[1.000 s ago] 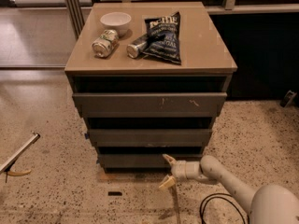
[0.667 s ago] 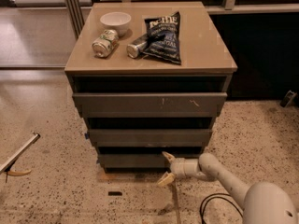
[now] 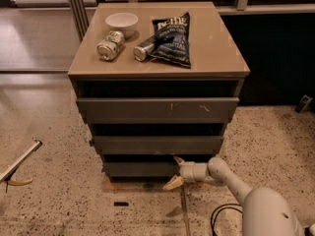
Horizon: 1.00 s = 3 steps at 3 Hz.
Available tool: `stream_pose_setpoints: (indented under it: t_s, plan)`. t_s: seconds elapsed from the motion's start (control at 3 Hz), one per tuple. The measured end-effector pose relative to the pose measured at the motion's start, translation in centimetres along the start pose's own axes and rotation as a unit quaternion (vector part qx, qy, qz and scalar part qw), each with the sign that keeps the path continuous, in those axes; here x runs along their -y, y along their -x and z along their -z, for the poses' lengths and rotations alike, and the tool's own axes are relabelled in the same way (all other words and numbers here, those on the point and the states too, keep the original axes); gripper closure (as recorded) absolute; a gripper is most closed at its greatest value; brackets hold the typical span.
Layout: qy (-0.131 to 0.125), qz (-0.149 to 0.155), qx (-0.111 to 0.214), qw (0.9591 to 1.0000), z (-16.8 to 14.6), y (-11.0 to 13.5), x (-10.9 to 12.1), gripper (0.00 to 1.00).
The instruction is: Open bottom drawer
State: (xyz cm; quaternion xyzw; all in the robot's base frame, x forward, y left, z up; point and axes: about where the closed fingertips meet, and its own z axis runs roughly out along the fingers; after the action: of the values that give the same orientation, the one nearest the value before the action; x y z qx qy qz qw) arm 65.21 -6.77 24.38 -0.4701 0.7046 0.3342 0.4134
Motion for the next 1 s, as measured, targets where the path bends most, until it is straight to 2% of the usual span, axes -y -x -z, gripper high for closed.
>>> stream_pose_setpoints:
  t_s: [0.33, 1.0]
  plan:
    - [-0.01, 0.002, -0.007, 0.9999, -0.9, 0.1, 1.0, 0.0]
    - [-0.033, -0.01, -0.06, 0.9976, -2.7, -1.5, 2.9, 0.0]
